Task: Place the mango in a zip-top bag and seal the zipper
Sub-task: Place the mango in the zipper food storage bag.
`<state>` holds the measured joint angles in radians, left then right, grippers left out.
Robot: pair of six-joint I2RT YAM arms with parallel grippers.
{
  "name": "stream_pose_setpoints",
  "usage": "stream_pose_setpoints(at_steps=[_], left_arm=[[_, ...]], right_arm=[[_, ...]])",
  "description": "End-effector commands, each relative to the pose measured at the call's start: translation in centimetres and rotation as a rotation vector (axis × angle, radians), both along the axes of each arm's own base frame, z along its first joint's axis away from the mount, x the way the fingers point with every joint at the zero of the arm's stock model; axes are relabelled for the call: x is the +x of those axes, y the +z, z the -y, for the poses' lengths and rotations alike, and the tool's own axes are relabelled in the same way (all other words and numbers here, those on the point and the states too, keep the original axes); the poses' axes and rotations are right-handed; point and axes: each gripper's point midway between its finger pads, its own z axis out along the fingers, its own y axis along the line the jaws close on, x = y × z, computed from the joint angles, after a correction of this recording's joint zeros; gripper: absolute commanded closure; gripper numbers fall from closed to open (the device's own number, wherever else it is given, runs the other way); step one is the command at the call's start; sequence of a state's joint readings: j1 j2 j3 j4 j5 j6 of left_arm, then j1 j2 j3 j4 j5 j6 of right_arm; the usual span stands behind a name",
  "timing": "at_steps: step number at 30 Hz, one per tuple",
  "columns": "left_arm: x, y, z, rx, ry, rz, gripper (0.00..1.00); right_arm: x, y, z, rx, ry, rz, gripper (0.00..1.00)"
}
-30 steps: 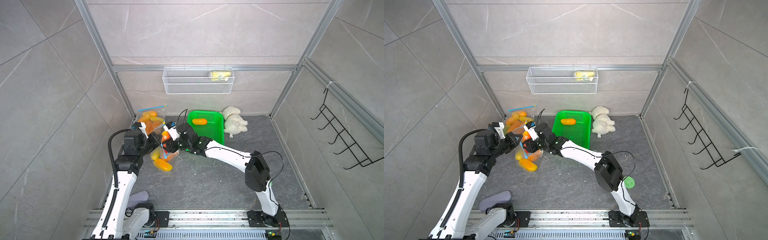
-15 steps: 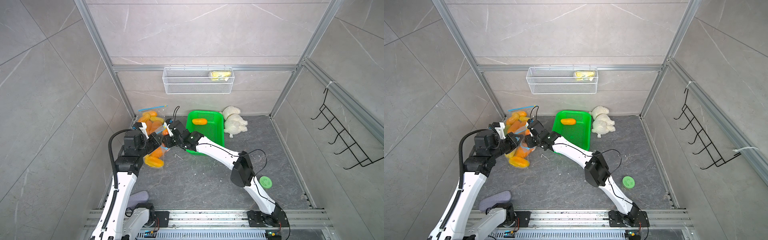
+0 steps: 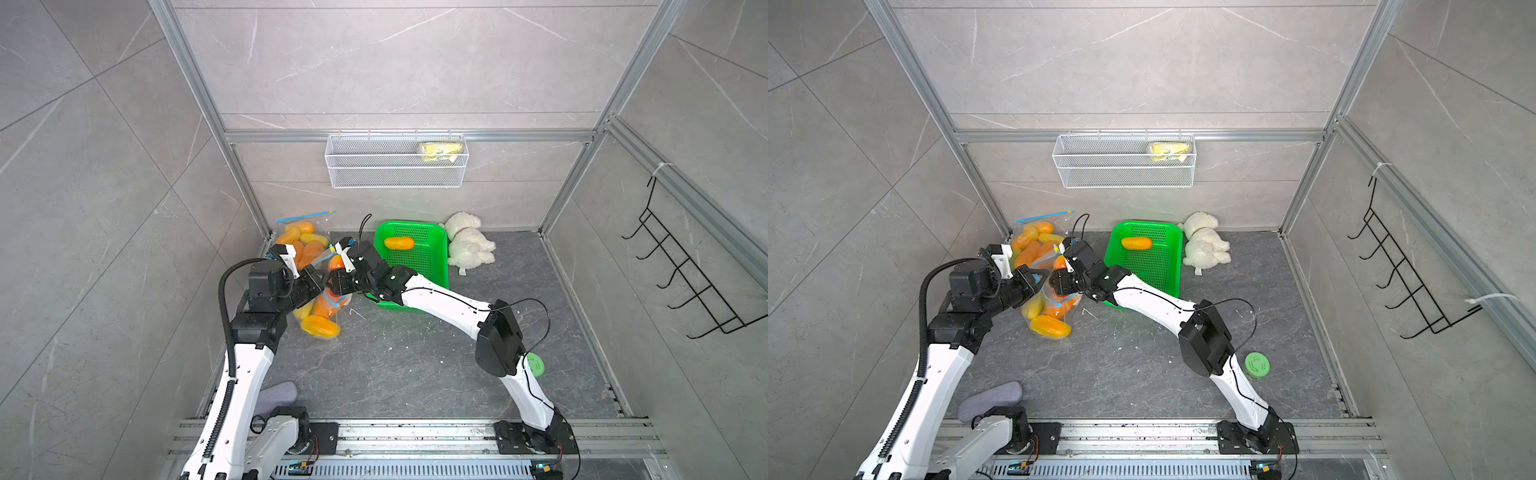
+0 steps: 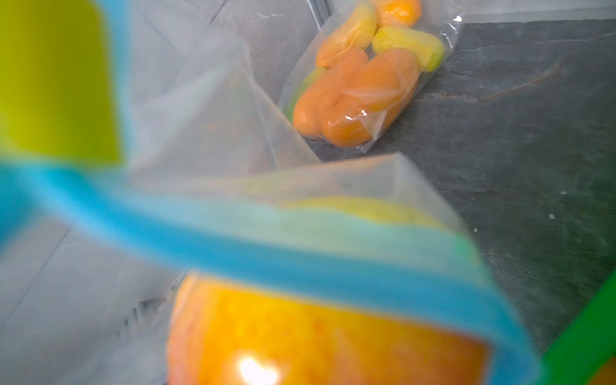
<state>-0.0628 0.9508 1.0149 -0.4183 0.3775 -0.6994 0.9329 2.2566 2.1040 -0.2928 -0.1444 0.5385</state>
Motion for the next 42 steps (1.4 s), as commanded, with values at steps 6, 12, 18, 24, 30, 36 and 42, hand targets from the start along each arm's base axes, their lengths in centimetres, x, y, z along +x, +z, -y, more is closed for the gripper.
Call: stream_pose_setpoints(at_steps=[6, 12, 18, 24, 30, 36, 42], left_arm=[[0.0, 1.7, 0.7, -0.012, -0.042, 0.065, 1.0], [0.2, 2.3, 0.5, -0.003, -0.032, 0.076, 1.0], [0.7, 3.3, 0.6, -0.007, -0.04, 0.091, 1.0], [0.8, 4.1, 0.6, -0.016, -0.039, 0.109, 1.0], [0.6, 4.4, 0.6, -0.019, -0.037, 0.118, 1.0], [0.7, 5.0, 0.8, -0.037, -0.042, 0.136, 1.0], [0.9, 4.9, 0.8, -0.028, -0.043, 0.132, 1.0]], right_arm=[[-0.2, 2.6, -2.1, 0.11, 0.047, -0.019, 0.02], [-0.3, 3.6, -1.5, 0.138, 0.044, 0.0, 0.3], [-1.0, 5.5, -0.5, 0.149, 0.054, 0.042, 0.33], [-1.5, 7.7, 0.9, 0.174, 0.054, 0.089, 0.45], [-1.2, 8.3, 3.1, 0.07, 0.016, 0.126, 0.26], [-1.3, 8.0, 4.0, 0.056, 0.038, 0.098, 0.35], [-1.6, 8.3, 7.3, 0.089, -0.024, 0.114, 0.32]])
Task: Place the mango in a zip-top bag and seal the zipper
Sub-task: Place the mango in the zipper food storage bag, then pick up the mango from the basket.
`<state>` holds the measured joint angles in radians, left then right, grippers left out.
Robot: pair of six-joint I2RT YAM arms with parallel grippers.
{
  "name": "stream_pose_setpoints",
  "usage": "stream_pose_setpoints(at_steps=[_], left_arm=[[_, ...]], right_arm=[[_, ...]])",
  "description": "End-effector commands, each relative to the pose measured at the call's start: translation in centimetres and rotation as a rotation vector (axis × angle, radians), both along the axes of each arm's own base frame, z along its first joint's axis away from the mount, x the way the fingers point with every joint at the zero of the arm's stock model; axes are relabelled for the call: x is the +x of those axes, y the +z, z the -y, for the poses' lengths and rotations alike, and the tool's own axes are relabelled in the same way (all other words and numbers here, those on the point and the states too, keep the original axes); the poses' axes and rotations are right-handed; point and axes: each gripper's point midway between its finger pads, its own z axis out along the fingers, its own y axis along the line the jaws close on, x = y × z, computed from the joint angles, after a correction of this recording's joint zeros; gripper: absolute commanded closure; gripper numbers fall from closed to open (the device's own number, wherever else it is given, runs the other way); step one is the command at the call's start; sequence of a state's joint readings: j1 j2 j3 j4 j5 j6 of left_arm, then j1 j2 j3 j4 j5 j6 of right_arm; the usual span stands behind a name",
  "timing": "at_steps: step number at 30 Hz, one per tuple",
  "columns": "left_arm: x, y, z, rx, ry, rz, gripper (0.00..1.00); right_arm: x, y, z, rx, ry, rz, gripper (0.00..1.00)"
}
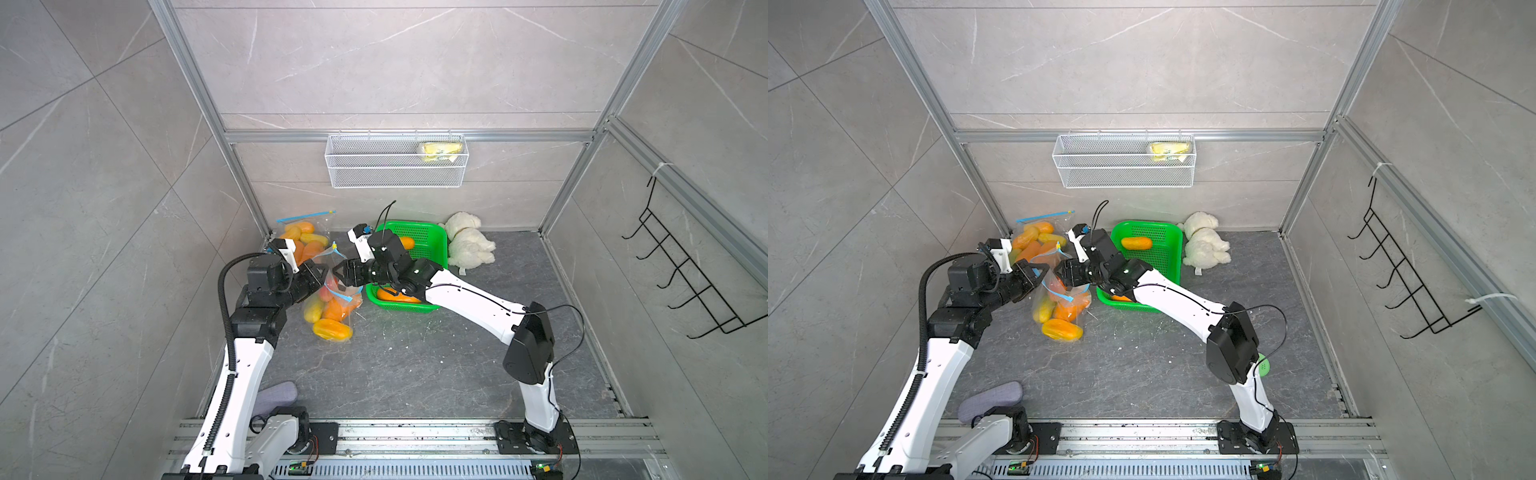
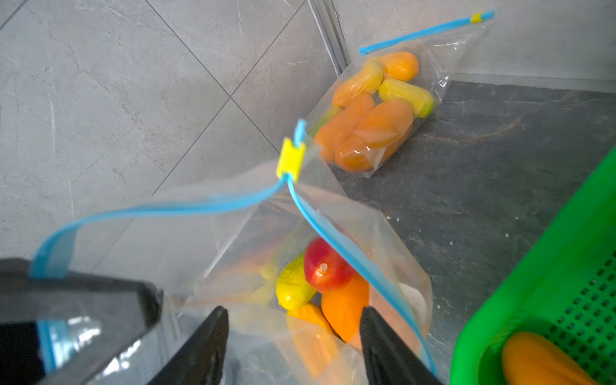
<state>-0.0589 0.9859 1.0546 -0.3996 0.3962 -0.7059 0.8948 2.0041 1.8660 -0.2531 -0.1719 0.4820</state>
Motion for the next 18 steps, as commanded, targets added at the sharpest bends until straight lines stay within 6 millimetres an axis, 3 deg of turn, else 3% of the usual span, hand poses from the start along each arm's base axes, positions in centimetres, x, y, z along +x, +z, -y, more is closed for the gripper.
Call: stream_pose_setpoints(at_steps=[1, 4, 6, 9, 14, 18], left_arm=[[0.1, 3.5, 0.4, -0.011, -0.025, 0.106, 1.0], [0.0, 2.8, 0.4, -0.004, -0.023, 0.089, 1.0], [0.0, 2.2, 0.3, -0.002, -0.021, 0.08, 1.0], [0.2, 1.6, 0.4, -0.012, -0.019, 0.074, 1.0], [0.2, 1.1, 0.2, 0.0, -0.015, 0.061, 1.0], [0.1, 0.7, -0.1, 0.017, 0.001, 0.057, 1.0]], right_arm=[[-0.1, 3.4, 3.0, 0.071, -0.053, 0.053, 0.31], [1.1, 2.4, 7.4, 0.016, -0.165, 0.067, 0.17], [2.8, 0.2, 11.2, -0.077, -0.266, 0.072, 0.0], [6.2, -3.3, 15.0, -0.241, -0.346, 0.083, 0.0], [11.0, -7.9, 15.8, -0.587, -0.256, 0.171, 0.0], [11.6, -10.6, 15.1, -0.713, -0.111, 0.064, 0.0]])
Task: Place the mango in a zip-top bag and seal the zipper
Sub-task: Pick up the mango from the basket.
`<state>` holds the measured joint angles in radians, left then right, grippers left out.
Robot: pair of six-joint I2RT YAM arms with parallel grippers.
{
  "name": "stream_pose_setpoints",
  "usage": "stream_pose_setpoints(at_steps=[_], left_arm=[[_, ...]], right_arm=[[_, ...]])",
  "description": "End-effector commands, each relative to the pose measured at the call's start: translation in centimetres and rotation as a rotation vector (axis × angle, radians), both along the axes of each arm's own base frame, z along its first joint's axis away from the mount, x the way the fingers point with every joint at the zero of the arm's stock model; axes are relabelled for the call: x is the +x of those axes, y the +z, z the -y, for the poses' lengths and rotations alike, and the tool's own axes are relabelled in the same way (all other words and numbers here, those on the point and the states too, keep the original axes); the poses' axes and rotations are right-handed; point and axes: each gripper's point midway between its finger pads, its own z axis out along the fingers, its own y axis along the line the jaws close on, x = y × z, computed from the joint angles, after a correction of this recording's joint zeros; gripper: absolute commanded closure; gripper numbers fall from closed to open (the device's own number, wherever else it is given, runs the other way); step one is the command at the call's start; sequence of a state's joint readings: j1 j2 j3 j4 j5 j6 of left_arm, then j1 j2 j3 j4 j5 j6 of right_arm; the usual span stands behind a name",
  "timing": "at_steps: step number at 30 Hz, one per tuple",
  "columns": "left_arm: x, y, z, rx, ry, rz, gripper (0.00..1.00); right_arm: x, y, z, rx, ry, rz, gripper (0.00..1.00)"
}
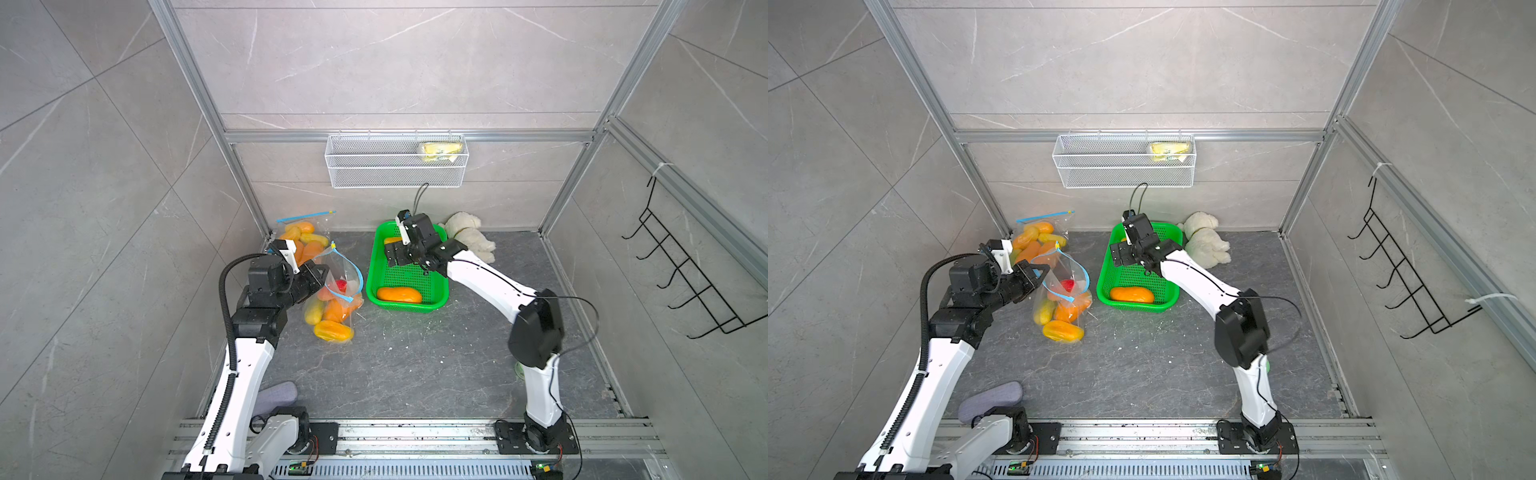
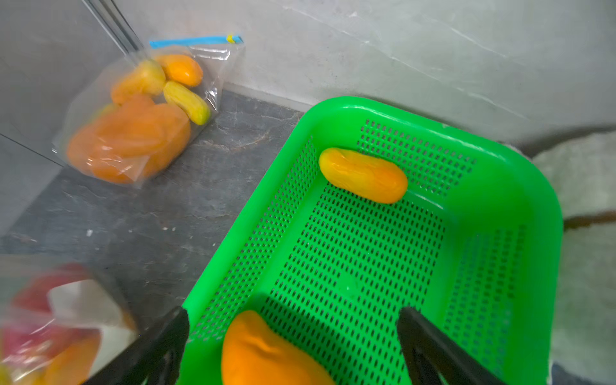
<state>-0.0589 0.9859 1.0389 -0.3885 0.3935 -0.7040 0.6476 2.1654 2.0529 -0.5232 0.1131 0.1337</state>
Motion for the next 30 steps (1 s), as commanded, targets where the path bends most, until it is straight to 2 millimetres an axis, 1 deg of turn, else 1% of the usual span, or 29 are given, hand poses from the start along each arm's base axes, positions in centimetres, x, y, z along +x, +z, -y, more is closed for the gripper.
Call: stream_pose_setpoints(at_steps=[1, 2, 4, 5, 8, 11, 13, 14, 17, 19, 20, 22, 23, 26, 29, 30], left_arm=[[-0.1, 1.2, -0.1, 0.016, 0.0, 0.061, 1.0], [-0.1, 1.0, -0.1, 0.018, 0.0, 0.058, 1.0], [-0.1, 0.9, -0.1, 0.018, -0.004, 0.054, 1.0], [-0.1, 0.9, 0.0, 0.016, -0.005, 0.054, 1.0], [0.1, 0.8, 0.0, 0.012, -0.008, 0.056, 1.0], [0.3, 0.7, 0.1, 0.003, -0.008, 0.053, 1.0], [0.3, 0.5, 0.1, -0.002, -0.008, 0.05, 1.0], [0.3, 0.5, 0.1, -0.003, -0.007, 0.05, 1.0], [0.3, 0.6, 0.2, -0.009, -0.012, 0.05, 1.0], [0.1, 0.7, 0.3, -0.01, -0.016, 0.051, 1.0], [0.1, 0.8, 0.3, -0.007, -0.015, 0.054, 1.0], [0.0, 0.8, 0.2, -0.002, -0.014, 0.055, 1.0], [0.0, 0.9, 0.2, -0.001, -0.011, 0.056, 1.0], [-0.1, 0.8, 0.1, 0.002, -0.01, 0.054, 1.0], [0.0, 0.7, 0.2, 0.004, -0.012, 0.049, 1.0], [0.0, 0.7, 0.1, 0.005, -0.011, 0.05, 1.0]], right_arm=[[-3.2, -4.9, 1.0, -0.232, 0.175, -0.172, 0.0], [-4.1, -5.6, 0.7, -0.231, 0.24, -0.196, 0.0], [-5.7, -6.6, 0.7, -0.228, 0.303, -0.224, 0.0], [-6.8, -6.9, 0.6, -0.213, 0.344, -0.247, 0.0], [-8.8, -8.3, 1.8, -0.229, 0.361, -0.288, 0.0], [-9.9, -10.0, 3.6, -0.301, 0.338, -0.34, 0.01], [-10.2, -10.8, 4.3, -0.334, 0.33, -0.353, 0.01], [-10.2, -11.3, 4.4, -0.343, 0.337, -0.354, 0.0], [-10.2, -12.6, 4.0, -0.357, 0.38, -0.372, 0.0], [-10.4, -13.3, 3.3, -0.352, 0.43, -0.39, 0.0], [-9.9, -13.7, 3.1, -0.363, 0.427, -0.386, 0.0], [-9.9, -14.1, 2.4, -0.346, 0.463, -0.399, 0.0], [-9.5, -14.3, 2.1, -0.34, 0.459, -0.395, 0.0], [-9.0, -15.1, 1.6, -0.34, 0.457, -0.402, 0.0], [-8.7, -15.3, 1.5, -0.344, 0.45, -0.42, 0.0], [-8.6, -15.3, 1.5, -0.342, 0.439, -0.418, 0.02]])
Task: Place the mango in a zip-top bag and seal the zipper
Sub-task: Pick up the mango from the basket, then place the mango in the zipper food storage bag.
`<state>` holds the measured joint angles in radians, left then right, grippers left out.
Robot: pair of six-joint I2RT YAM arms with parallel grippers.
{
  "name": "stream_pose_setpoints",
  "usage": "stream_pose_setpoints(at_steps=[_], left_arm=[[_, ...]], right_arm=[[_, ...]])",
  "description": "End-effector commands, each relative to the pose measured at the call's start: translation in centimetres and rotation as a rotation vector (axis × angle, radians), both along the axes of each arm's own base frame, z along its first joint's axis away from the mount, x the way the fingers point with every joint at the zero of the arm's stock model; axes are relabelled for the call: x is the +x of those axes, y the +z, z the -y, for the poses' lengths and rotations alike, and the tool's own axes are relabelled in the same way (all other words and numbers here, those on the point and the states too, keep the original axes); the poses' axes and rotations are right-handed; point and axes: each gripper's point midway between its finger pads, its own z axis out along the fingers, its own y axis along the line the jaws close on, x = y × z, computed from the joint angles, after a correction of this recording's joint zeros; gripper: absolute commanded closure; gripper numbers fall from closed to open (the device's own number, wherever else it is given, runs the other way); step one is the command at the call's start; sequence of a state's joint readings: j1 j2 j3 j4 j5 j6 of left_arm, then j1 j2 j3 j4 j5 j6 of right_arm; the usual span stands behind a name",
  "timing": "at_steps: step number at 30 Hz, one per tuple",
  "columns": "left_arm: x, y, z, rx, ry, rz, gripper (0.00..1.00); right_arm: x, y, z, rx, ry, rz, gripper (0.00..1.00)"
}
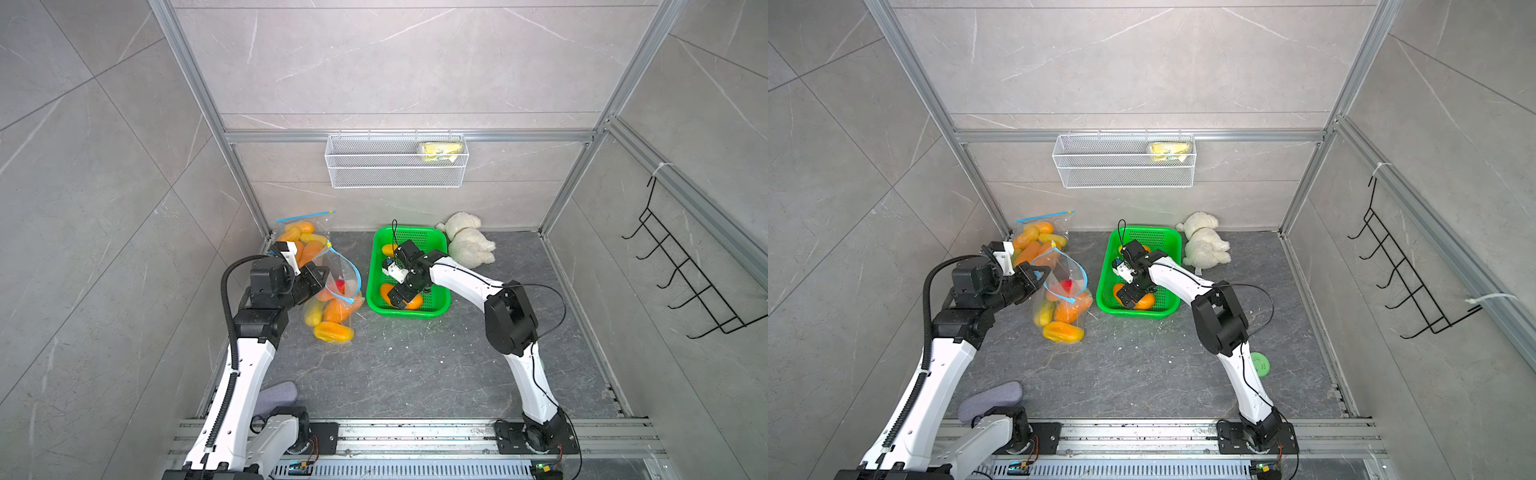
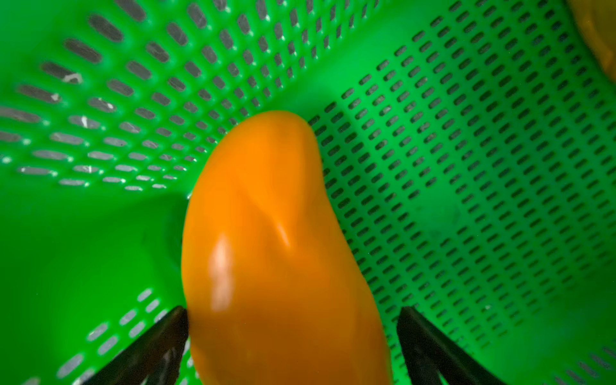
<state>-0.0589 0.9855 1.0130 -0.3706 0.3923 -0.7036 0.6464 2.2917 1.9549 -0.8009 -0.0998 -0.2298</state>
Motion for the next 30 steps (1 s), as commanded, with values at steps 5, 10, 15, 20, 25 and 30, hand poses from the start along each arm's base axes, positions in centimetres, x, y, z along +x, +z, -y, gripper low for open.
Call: stream_pose_setpoints(at_steps=[5, 10, 15, 20, 25, 30], left_arm=[[0.0, 1.6, 0.2, 0.003, -0.013, 0.056, 1.0], [0.0, 2.0, 0.3, -0.005, -0.021, 0.063, 1.0], [-0.1, 2.4, 0.4, -0.011, -0.027, 0.07, 1.0], [0.1, 2.2, 0.6, -0.029, -0.033, 0.066, 1.0], [0.4, 1.9, 0.9, -0.044, -0.043, 0.059, 1.0], [0.1, 1.6, 0.6, -0.036, -0.028, 0.051, 1.0]], right_arm=[[-0.6, -0.1, 0.1, -0.012, -0.023, -0.052, 0.18], [0.4, 2.4, 0.4, 0.049, -0.128, -0.019, 0.48], [1.7, 8.9, 0.5, 0.265, -0.277, 0.078, 0.73], [1.4, 16.8, -0.1, 0.538, -0.348, 0.209, 0.82], [-3.7, 25.8, -5.6, 1.017, -0.2, 0.339, 0.86], [-6.0, 29.5, -9.9, 1.375, -0.198, 0.401, 0.87]])
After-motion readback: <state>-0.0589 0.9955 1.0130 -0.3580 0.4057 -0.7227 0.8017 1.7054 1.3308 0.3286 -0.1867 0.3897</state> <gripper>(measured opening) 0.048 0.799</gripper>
